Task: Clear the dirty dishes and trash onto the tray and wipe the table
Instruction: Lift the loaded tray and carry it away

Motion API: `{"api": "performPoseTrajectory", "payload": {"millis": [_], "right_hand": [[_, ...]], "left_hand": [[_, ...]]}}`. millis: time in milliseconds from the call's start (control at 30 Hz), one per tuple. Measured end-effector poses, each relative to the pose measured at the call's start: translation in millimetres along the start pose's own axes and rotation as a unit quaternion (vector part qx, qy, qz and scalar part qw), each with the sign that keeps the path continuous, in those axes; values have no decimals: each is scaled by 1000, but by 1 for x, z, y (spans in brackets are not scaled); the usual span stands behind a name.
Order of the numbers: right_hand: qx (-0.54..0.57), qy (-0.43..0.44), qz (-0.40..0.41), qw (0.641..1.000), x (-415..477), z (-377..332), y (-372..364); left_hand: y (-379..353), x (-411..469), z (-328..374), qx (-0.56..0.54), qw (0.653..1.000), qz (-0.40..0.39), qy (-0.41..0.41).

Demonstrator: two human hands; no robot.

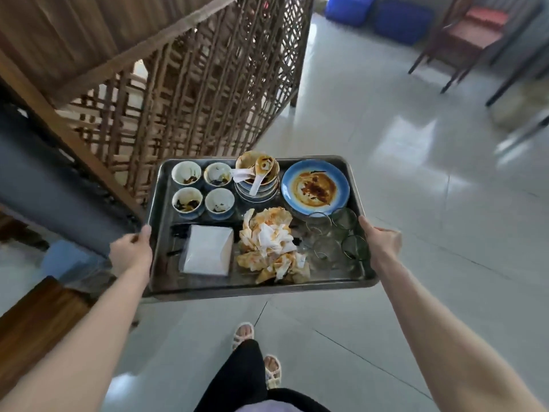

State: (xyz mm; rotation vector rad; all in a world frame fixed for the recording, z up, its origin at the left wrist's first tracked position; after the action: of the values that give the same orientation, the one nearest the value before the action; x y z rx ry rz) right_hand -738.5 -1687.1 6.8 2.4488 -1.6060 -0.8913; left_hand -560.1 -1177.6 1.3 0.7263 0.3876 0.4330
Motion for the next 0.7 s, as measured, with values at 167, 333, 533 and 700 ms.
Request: {"api": "performPoseTrajectory", "payload": {"millis": [167, 333, 533, 700], "right_hand": [[31, -10, 44, 998, 69, -23, 20], [61, -26, 94, 993, 149, -54, 21], [94, -35, 142, 985, 244, -108, 7], [109, -40, 180, 977, 332, -162, -2]], "left_hand": [[-89, 16, 82, -24, 998, -38, -41], [-195, 45, 180, -18, 993, -82, -85], [-314, 83, 307, -36, 982, -140, -125], [-408, 100, 416, -39, 976, -164, -135]]}}
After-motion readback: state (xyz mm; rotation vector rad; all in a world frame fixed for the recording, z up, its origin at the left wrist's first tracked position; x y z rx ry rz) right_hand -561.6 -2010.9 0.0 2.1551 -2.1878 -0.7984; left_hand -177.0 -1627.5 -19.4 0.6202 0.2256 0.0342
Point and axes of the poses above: each hand's wrist, its own x-axis towards the middle knuckle, its own y-axis out of the back of the hand, z = x × y, the point moved 7 cm from there along x, towards the middle knuckle, and after that the axes turned 4 degrees about x, right-handed, at the moved point
